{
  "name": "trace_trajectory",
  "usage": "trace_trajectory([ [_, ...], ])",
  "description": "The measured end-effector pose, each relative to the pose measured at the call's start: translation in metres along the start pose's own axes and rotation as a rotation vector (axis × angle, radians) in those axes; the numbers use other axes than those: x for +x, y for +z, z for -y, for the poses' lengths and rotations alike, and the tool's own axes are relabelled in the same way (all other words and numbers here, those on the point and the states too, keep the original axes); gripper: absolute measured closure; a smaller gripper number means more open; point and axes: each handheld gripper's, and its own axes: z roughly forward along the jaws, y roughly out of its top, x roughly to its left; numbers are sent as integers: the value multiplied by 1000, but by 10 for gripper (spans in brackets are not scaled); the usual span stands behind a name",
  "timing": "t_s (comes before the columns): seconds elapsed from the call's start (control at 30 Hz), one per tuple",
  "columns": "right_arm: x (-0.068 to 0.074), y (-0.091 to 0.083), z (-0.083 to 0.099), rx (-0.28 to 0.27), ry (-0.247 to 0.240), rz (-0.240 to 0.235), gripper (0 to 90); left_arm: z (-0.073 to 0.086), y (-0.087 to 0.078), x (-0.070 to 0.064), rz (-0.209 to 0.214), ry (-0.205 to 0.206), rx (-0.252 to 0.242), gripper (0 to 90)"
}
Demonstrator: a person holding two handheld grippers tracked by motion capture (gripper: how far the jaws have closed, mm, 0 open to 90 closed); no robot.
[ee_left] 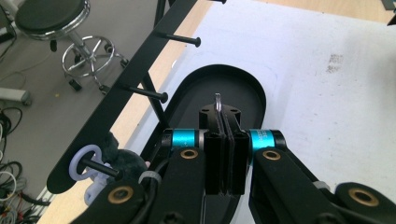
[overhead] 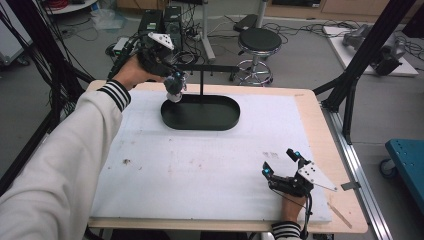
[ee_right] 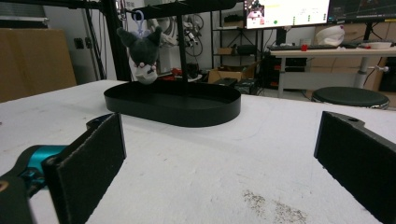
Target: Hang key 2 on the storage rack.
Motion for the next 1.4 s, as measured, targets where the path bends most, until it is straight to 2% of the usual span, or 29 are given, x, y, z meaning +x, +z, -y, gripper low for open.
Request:
trace_trajectory([
  [0.43,0,0,0,0,5,3,13,-22,5,8,9,11,50,881],
  [0.7,0,0,0,0,4,3,13,-21,20,11,2,21,95,881],
  [0.93,0,0,0,-1,7,3,13,-19,33,14,4,13,112,881],
  [1.4,0,0,0,3,6,3,13,-18,40,18,-11,-8,122,881],
])
